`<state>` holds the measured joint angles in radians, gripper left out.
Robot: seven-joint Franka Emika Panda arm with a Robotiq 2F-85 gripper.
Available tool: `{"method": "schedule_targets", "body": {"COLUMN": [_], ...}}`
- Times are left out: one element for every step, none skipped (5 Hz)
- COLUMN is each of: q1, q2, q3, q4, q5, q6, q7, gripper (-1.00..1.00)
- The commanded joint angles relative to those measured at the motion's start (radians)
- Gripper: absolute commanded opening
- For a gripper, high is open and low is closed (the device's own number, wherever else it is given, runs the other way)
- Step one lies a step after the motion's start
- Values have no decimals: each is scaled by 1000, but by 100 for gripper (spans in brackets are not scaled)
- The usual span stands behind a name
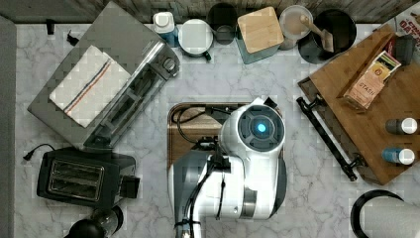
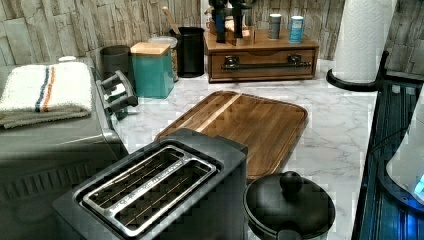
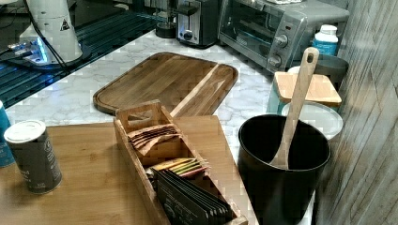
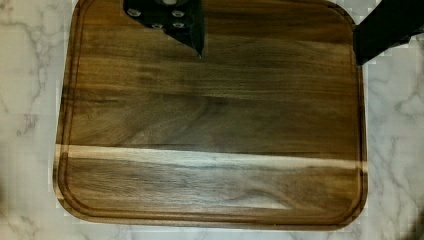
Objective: Open the drawer.
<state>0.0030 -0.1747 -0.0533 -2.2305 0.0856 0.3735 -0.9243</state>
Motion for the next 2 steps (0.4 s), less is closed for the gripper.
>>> {"method": "schedule_targets", "body": {"q1": [-101, -93], "q2": [-11, 9], "q3": [-122, -182], "q4": [-93, -121], "q5": [15, 17], "q6": [144, 237], "q7": [-508, -675], "gripper": [100, 100]}}
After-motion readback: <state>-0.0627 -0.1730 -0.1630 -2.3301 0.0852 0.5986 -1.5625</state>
